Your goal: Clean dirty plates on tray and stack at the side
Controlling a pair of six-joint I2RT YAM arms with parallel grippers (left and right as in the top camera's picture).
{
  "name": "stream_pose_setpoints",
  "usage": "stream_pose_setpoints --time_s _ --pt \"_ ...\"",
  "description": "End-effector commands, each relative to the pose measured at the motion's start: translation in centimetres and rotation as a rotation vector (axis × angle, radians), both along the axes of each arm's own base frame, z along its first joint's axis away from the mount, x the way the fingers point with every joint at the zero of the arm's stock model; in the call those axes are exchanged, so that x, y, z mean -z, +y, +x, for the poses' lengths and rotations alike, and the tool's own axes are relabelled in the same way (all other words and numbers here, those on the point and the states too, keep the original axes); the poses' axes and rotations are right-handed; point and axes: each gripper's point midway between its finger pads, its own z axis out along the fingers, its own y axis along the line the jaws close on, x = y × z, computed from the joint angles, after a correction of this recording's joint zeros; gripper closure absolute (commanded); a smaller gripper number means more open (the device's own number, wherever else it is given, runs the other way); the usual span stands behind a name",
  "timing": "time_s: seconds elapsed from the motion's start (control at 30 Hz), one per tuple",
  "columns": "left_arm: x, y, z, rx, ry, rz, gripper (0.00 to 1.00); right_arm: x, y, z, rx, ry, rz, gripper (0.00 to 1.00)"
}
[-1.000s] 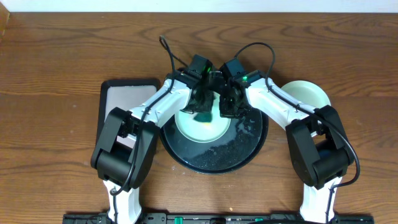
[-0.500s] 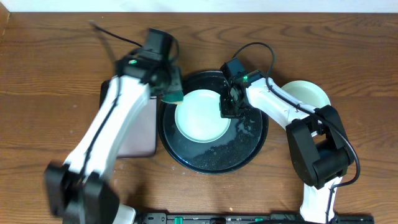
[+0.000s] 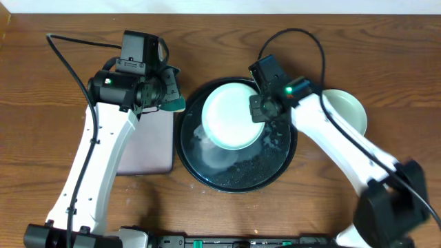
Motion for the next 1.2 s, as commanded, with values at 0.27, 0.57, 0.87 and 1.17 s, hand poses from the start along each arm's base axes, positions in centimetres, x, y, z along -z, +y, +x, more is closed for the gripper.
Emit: stream_pose_setpoints --time_s 0.27,0.57,0.87,1.17 --pt "1.9 0.1 -0.4 0.009 0.052 0.01 0.92 -8.8 -1.8 -1.4 -0.015 -0.454 -0.525 0.99" --pt "2.0 0.1 -0.4 0.009 0.056 0.011 0.93 -13.2 0.5 -3.7 -0.051 -0.698 -0.724 0.99" --pt "2.0 0.1 -0.4 0.009 0.056 0.011 0.93 -16.9 0.9 -4.9 -0.007 -0.879 -0.849 0.99" --pt "2.0 0.1 -0.4 0.009 0.056 0.011 0.93 -18.1 0.9 -5.3 0.016 -0.936 -0.89 0.99"
